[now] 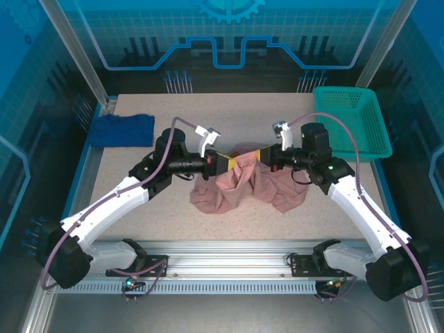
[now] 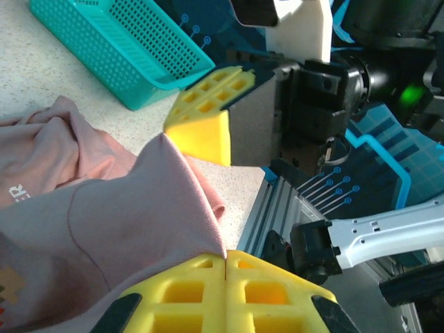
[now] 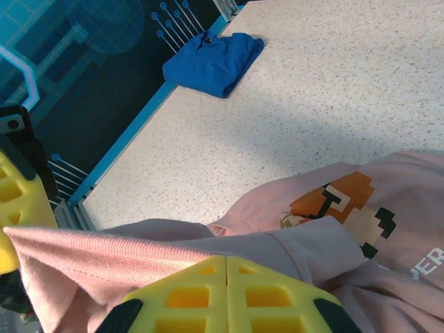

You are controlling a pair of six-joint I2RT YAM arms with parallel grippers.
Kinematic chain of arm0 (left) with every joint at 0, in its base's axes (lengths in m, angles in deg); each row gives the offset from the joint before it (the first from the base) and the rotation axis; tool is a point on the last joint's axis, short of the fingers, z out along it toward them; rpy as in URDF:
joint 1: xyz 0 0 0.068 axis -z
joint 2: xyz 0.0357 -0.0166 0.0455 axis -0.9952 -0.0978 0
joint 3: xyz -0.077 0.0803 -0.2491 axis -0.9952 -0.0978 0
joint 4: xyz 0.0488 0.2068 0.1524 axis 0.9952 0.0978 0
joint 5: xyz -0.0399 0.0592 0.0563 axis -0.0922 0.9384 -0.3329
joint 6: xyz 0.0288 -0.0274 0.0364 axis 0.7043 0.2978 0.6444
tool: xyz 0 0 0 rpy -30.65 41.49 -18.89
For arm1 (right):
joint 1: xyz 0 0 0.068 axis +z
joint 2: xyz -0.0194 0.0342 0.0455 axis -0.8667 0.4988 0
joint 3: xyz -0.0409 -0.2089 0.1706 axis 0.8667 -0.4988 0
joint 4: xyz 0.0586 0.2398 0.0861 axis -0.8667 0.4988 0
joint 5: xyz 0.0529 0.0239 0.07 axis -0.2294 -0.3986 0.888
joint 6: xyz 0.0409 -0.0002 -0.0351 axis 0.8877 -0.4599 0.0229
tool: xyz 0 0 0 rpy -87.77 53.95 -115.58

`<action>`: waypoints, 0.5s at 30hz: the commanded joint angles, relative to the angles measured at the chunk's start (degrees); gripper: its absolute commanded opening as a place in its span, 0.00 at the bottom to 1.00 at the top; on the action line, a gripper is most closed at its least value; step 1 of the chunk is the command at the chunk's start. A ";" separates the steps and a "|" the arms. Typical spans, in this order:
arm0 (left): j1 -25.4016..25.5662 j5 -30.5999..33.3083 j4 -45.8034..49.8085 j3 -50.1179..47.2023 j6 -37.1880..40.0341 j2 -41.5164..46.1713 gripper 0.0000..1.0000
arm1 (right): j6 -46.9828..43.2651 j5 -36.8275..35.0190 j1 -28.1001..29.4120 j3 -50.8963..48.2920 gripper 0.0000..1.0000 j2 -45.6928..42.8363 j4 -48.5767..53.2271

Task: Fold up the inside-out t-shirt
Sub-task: Turn the T-shirt inside out at the center of the table.

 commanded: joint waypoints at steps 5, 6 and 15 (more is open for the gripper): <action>-1.88 -2.04 -0.95 -0.90 -2.84 0.20 0.00 | -9.72 -6.83 3.18 0.09 0.31 -5.02 7.05; -2.04 -2.04 -0.96 -0.73 -2.98 0.12 0.00 | -10.68 -7.01 4.03 -0.71 0.34 -6.26 7.13; -2.86 -0.95 -0.18 0.06 -3.85 -0.59 0.00 | -14.31 -9.16 14.29 -5.38 0.49 -10.65 5.43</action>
